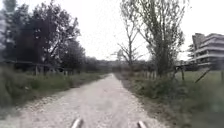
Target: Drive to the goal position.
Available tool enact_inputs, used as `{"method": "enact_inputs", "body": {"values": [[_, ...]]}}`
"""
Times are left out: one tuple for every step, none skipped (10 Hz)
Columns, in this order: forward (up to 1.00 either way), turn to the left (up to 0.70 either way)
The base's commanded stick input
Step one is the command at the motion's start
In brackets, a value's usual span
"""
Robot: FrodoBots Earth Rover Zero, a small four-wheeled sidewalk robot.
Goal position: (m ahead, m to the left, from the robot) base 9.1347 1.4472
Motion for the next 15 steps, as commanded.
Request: {"method": "enact_inputs", "body": {"values": [[0.70, 0.00], [0.70, 0.00], [0.70, 0.00], [0.70, 0.00], [0.70, 0.00], [0.70, 0.00], [0.70, 0.00], [0.70, 0.00], [0.70, 0.00], [0.70, -0.30], [0.70, -0.33], [0.70, -0.25], [0.70, -0.01], [0.70, 0.00], [0.70, 0.00]]}}
